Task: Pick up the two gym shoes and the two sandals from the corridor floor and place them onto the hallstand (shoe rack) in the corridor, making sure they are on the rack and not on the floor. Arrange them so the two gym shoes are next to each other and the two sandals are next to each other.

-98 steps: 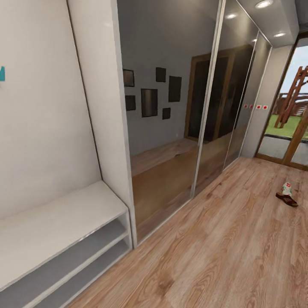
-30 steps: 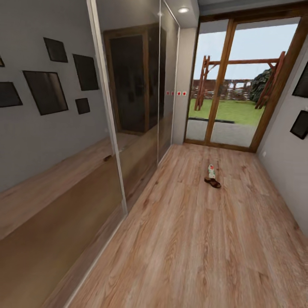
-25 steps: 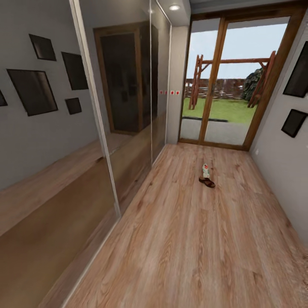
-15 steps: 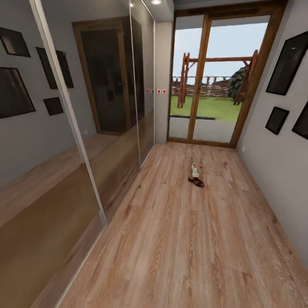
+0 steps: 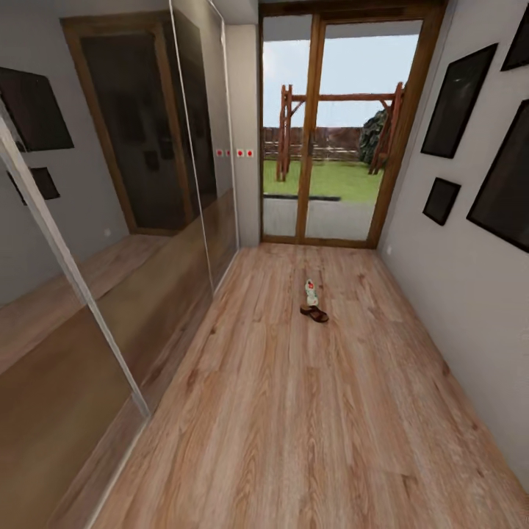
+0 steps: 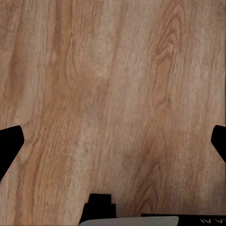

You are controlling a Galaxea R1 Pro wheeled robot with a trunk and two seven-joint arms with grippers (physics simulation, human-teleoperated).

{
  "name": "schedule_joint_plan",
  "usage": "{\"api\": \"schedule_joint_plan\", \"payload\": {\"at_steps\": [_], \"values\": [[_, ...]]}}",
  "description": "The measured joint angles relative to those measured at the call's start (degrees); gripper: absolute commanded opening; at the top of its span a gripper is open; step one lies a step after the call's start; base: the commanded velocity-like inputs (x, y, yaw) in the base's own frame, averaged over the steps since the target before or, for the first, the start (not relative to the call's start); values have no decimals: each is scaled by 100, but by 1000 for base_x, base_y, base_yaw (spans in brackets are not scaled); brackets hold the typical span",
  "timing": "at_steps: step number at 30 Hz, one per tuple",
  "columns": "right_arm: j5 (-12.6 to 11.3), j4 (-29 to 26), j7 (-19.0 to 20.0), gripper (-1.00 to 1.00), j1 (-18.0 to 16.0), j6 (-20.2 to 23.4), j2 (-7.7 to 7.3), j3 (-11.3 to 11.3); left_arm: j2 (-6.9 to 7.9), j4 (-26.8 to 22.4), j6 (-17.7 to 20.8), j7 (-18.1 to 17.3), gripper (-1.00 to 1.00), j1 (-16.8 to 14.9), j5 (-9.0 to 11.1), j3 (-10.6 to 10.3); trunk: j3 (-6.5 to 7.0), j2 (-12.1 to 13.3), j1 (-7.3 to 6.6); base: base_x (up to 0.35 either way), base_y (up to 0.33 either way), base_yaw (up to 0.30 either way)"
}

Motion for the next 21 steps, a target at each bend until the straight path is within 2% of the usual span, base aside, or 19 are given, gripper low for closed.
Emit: {"api": "schedule_joint_plan", "payload": {"at_steps": [17,21], "values": [[0,0,0,100,-3,4,0,0,0,0,0,0,100,1,0,1,-91,0,0,338,0,-245],[3,1,0,100,-4,4,0,0,-1,-1,0,0,100,6,0,0,-94,0,0,338,0,-142]]}}
